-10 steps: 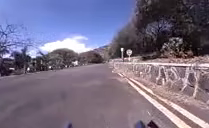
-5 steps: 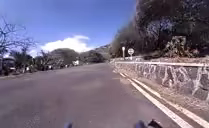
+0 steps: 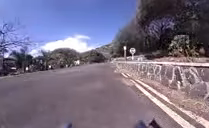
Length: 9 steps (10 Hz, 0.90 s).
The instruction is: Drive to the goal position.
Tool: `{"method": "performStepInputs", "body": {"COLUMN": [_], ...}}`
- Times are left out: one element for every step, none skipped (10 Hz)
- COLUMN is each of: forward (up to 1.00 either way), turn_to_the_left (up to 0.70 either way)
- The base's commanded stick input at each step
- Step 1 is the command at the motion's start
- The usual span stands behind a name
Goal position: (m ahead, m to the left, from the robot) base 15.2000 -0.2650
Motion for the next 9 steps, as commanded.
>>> {"method": "performStepInputs", "body": {"forward": [0.5, 0.5, 0.5, 0.5, 0.5, 0.5, 0.5, 0.5, 0.5], "turn_to_the_left": [0.0, 0.0, 0.0, 0.0, -0.11, -0.32, -0.49, -0.42, -0.35]}}
